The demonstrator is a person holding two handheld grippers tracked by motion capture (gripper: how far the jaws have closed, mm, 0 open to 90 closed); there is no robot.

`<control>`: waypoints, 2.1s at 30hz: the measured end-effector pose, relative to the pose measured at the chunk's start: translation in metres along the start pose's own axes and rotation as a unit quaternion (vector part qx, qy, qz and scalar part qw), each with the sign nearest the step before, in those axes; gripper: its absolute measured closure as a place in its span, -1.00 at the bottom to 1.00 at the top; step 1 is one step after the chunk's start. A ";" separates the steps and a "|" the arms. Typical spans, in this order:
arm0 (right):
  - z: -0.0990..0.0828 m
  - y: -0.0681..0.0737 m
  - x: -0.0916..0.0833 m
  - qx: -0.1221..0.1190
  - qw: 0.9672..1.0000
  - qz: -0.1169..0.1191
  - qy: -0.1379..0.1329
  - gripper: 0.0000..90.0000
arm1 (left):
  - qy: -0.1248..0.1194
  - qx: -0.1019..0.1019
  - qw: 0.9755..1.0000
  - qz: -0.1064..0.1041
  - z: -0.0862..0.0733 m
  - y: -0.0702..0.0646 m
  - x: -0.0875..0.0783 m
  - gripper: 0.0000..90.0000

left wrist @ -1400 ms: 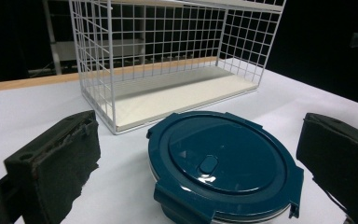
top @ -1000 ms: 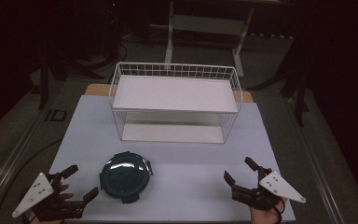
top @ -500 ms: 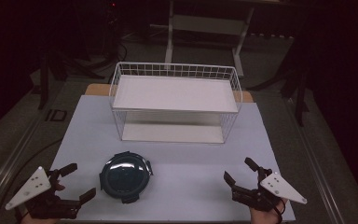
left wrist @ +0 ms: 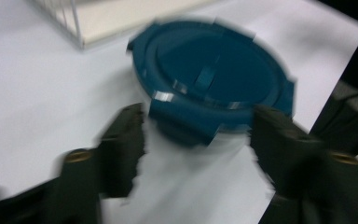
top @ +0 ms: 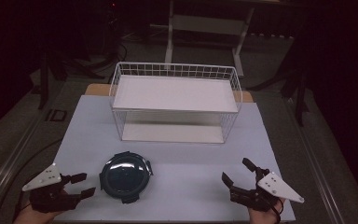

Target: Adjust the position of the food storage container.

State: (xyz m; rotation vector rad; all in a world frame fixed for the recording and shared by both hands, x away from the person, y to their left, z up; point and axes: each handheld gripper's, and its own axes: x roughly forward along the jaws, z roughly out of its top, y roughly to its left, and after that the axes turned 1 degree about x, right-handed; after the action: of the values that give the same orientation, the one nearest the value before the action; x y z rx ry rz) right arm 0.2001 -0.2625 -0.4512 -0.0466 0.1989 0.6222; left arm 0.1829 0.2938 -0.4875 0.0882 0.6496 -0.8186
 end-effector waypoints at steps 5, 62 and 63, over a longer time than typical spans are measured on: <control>-0.001 -0.001 0.002 0.002 1.000 0.002 0.007 -0.69 | 0.039 -0.014 0.999 0.013 -0.009 0.008 0.012 0.48; -0.001 -0.001 0.002 0.015 1.000 0.018 0.013 -0.69 | 0.100 0.041 0.994 0.007 0.043 -0.003 0.076 0.99; -0.002 -0.001 0.001 0.015 1.000 0.017 0.013 -0.69 | 0.102 0.042 0.994 0.010 0.044 -0.004 0.077 0.99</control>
State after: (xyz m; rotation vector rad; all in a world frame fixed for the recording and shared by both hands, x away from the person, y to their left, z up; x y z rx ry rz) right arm 0.2014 -0.2624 -0.4530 -0.0224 0.2338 0.6535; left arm 0.2410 0.2268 -0.4958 0.2576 0.8045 -0.8237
